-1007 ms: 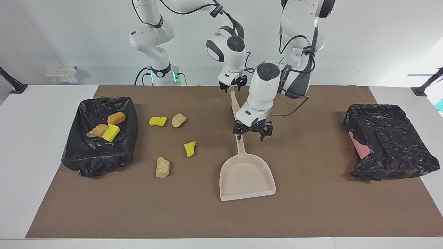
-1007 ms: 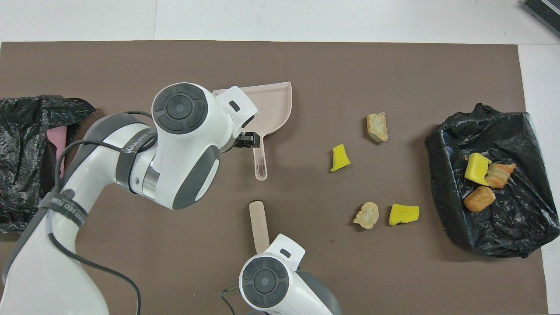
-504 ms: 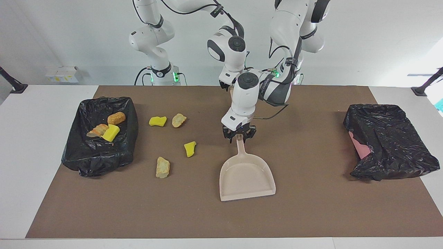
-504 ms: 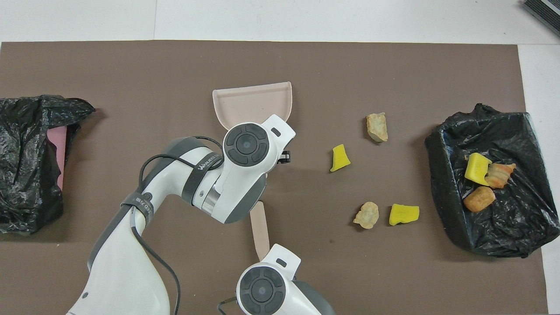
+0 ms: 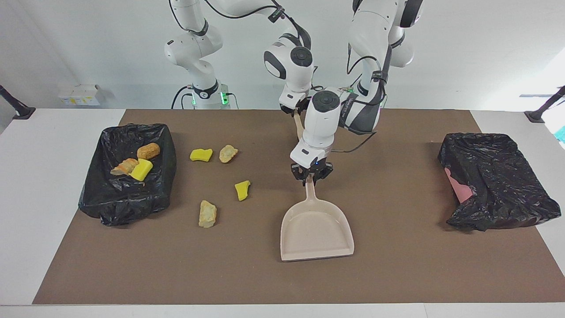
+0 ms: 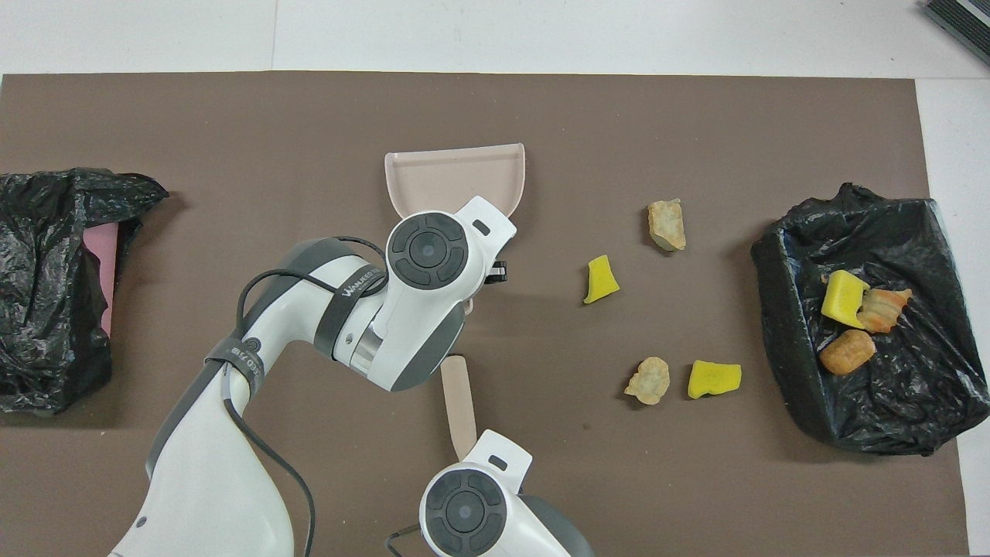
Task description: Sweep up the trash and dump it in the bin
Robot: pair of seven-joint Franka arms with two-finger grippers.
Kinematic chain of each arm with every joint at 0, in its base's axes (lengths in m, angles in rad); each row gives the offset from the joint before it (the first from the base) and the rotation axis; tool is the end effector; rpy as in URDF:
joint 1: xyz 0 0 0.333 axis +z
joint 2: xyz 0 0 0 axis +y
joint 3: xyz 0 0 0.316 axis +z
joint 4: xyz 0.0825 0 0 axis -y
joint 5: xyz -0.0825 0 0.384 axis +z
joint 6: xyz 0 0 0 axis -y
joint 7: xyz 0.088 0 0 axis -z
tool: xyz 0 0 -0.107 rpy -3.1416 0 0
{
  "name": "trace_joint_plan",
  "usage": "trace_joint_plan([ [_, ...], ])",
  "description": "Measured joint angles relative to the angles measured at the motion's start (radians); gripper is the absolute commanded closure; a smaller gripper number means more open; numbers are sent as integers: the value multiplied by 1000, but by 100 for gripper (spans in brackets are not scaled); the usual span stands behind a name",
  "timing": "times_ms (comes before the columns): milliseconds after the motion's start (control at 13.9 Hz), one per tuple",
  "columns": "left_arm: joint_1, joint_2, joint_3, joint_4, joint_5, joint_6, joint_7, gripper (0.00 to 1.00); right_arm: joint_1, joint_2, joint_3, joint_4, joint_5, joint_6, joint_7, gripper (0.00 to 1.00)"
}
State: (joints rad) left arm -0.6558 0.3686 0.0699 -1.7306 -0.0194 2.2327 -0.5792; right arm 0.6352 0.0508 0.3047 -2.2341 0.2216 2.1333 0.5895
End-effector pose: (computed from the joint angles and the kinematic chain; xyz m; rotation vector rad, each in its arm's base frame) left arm 0.5517 -0.3721 0.3819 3.0697 -0.0033 0.1800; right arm 0.2958 0.4207 0.3383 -3.0646 -0.3362 0.3746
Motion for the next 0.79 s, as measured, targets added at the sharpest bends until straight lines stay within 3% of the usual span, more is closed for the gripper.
trace_joint_plan([
  [360,84,-81,2,2,0,-127,196,100,-34,-59,-6,2,0,-18,0,100],
  [791,153,-154,5,-14,1,-389,702,100,-195,-275,-12,-72,-27,-183,0,100],
])
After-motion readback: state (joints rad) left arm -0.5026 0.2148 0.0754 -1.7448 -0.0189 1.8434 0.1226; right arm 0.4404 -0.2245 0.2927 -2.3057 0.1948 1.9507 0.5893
